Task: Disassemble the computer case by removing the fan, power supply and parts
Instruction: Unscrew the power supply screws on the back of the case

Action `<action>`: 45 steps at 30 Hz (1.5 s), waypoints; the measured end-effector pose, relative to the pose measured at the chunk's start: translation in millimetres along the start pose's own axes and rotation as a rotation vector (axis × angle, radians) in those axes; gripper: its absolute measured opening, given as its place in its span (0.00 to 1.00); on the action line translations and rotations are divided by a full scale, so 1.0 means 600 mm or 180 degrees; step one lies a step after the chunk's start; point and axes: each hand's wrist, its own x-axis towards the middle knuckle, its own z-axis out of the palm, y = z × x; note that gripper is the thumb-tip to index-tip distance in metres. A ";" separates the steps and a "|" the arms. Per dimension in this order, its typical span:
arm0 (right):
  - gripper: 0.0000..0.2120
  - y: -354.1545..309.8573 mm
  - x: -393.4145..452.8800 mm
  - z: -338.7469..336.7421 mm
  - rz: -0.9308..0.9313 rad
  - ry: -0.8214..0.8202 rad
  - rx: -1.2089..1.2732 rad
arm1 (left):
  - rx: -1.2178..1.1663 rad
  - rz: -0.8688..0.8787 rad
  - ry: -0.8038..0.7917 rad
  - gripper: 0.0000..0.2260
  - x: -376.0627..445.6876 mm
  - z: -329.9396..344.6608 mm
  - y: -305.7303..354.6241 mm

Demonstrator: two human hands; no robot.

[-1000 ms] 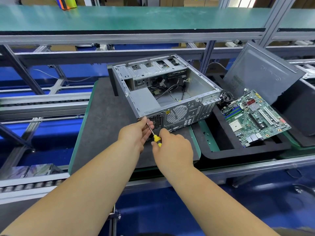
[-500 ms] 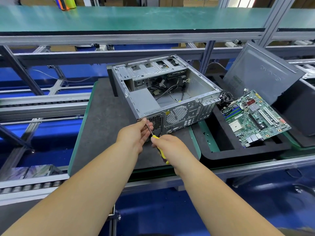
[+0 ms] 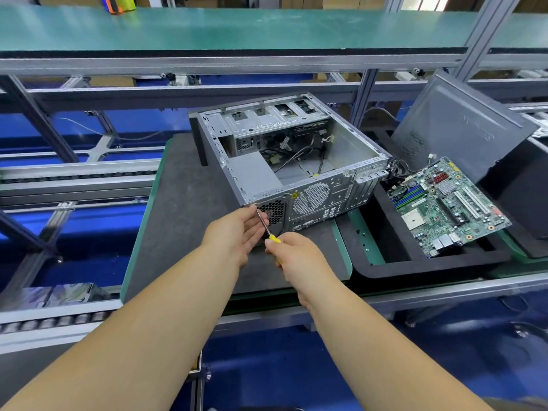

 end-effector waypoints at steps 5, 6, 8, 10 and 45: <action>0.07 -0.002 -0.012 -0.003 -0.1060 0.0757 -0.2123 | -0.0014 0.0074 0.0053 0.06 -0.002 0.005 -0.001; 0.05 -0.004 -0.013 -0.003 -0.1236 0.0903 -0.2546 | -0.0030 0.0078 0.0058 0.06 -0.002 0.007 -0.002; 0.09 -0.010 -0.013 -0.003 -0.1444 0.1082 -0.3164 | -0.0068 0.0083 0.0098 0.05 -0.003 0.012 -0.004; 0.10 -0.016 -0.012 -0.003 -0.1428 0.1071 -0.3272 | -0.0095 0.0098 0.0152 0.07 -0.003 0.016 -0.007; 0.10 -0.011 -0.019 -0.001 -0.1498 0.1068 -0.2910 | -0.0188 0.0100 0.0252 0.06 -0.003 0.015 -0.013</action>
